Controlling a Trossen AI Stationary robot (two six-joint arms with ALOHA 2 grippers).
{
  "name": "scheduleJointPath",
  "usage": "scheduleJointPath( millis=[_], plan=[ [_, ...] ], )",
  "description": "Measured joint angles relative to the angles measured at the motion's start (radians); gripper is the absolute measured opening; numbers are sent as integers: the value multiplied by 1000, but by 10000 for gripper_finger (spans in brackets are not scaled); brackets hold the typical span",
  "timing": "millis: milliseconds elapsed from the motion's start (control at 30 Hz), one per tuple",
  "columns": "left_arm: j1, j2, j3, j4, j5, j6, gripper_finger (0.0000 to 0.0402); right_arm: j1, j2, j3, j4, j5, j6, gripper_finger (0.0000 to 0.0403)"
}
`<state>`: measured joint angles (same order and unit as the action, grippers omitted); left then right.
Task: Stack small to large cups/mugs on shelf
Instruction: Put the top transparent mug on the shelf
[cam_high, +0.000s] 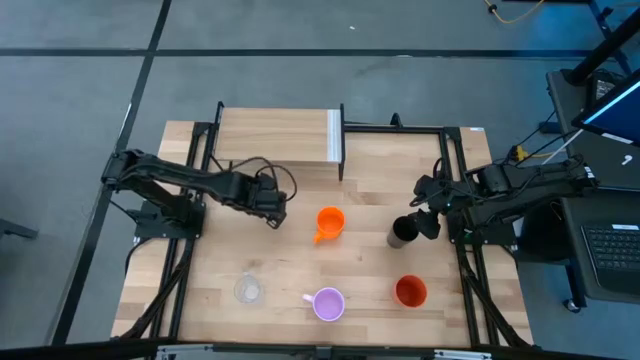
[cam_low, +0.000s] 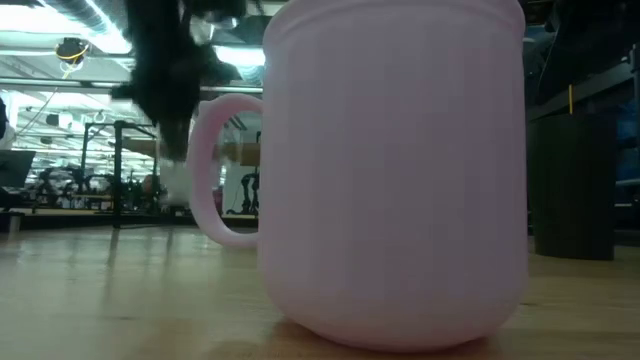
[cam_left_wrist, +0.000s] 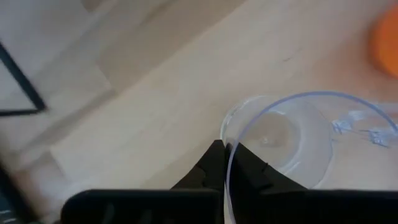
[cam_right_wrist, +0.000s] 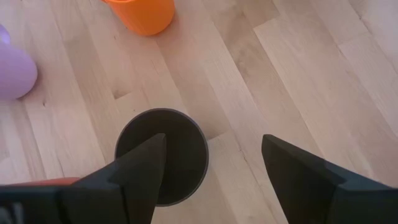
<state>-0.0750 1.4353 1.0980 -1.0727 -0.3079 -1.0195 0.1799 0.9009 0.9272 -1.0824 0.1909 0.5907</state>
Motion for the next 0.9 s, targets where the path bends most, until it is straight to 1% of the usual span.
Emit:
scheduleJointPath(
  millis=[100,167,267,300,333,400,467,533,667,800,900],
  plan=[
    [7,1,169,-172,-33,69,1,0,0,0,0,0,1,266],
    [38,1,299,-296,-67,108,1,0,0,0,0,0,1,266],
    [121,-1,475,-481,-138,159,1,0,0,0,0,0,1,266],
    [159,-2,517,-507,-149,186,1,0,0,0,0,0,2,266],
    [201,-3,547,-500,-150,233,1,0,0,0,0,0,2,266],
    [295,-1,592,-479,-132,349,1,0,0,0,0,0,2,266],
    [411,0,625,-481,-127,445,1,0,0,0,0,0,2,266],
    [530,7,633,-475,-117,522,0,0,0,0,0,0,2,266],
    [758,25,630,-451,-52,628,0,0,0,0,0,0,2,266],
    [918,67,628,-389,20,711,0,0,0,0,1,0,2,266],
    [976,114,631,-353,53,757,0,0,0,0,1,0,3,266]
  ],
)
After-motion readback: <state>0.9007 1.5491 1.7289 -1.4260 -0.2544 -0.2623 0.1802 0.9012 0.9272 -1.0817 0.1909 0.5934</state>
